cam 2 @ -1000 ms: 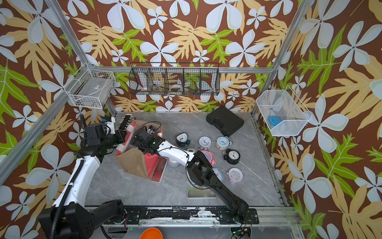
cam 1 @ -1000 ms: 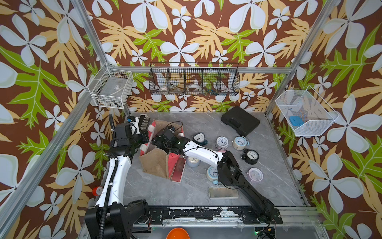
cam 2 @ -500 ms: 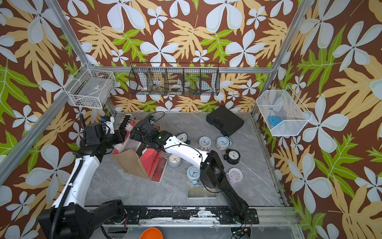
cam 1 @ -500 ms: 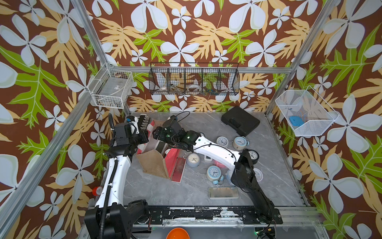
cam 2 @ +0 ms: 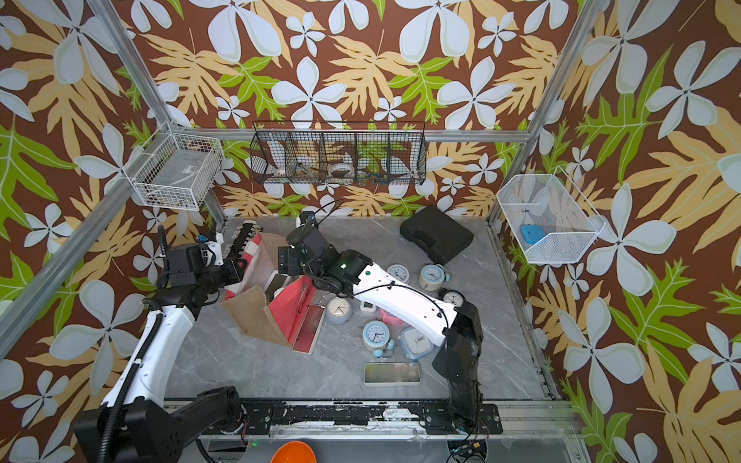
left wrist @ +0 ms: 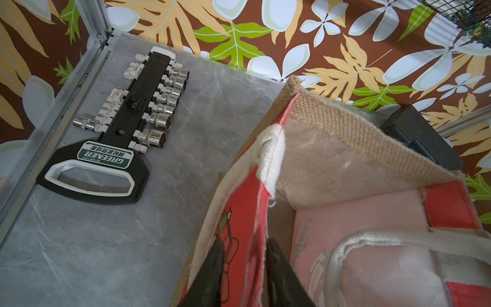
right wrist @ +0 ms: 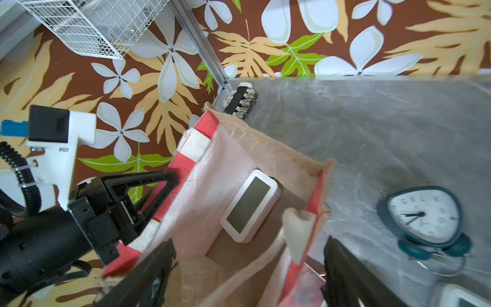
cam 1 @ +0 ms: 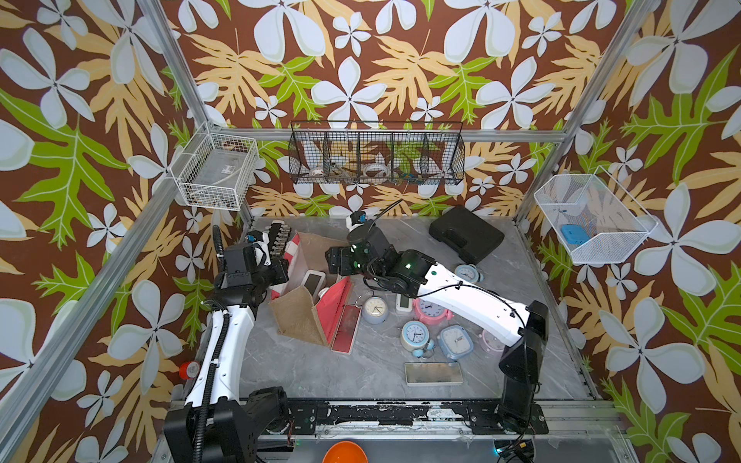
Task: Put the alarm clock into the canvas bag
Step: Pick up the alarm from the center of the board.
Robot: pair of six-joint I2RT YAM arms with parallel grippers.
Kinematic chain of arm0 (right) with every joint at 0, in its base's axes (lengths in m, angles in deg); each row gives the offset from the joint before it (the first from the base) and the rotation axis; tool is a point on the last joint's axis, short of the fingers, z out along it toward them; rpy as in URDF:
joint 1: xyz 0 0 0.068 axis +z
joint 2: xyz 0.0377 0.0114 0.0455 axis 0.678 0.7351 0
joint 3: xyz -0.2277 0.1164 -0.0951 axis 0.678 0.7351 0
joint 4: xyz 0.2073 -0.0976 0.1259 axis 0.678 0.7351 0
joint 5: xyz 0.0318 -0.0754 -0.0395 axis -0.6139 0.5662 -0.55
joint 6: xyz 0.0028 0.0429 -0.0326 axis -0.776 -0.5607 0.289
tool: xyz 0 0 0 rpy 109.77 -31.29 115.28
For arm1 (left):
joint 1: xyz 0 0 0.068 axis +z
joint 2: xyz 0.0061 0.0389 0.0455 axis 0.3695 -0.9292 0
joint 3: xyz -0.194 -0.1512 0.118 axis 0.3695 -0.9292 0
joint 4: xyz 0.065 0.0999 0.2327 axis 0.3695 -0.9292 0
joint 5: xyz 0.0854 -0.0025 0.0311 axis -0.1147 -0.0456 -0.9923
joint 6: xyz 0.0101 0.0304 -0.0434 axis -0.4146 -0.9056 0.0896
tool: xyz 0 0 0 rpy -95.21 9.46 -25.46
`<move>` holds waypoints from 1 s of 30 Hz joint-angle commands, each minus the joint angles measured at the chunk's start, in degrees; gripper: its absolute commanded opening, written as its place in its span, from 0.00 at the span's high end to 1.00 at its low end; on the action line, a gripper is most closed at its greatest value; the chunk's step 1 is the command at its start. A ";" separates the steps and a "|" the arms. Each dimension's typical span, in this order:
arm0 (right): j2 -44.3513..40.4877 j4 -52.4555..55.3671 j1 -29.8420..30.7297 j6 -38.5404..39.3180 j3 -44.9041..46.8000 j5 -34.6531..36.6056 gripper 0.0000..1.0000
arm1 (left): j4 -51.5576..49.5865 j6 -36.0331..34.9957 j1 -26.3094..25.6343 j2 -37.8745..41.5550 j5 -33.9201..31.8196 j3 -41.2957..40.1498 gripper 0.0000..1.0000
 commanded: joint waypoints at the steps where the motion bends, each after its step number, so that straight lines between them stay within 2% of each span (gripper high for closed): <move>1: -3.71 1.68 -0.27 5.37 3.65 3.62 0.12 | 0.12 -0.70 0.05 0.56 -0.31 -0.54 0.71; 8: -13.86 4.95 -2.63 8.25 16.78 7.36 0.13 | 0.72 -0.84 0.02 2.00 -2.73 -1.19 0.88; 12: -18.06 9.20 -3.10 9.10 22.75 9.83 0.14 | 1.40 -0.43 0.06 3.20 -3.79 -1.70 0.94; 17: -22.42 12.38 -3.16 8.41 30.66 10.74 0.14 | 1.16 0.72 0.06 3.12 -3.30 -1.71 0.96; 21: -24.98 12.48 -3.79 7.78 37.39 9.38 0.14 | 1.21 2.16 0.06 2.61 -1.43 -1.51 0.97; 30: -28.40 11.78 -4.33 3.41 46.90 5.64 0.15 | 0.87 1.09 0.03 2.29 -1.72 -1.92 0.98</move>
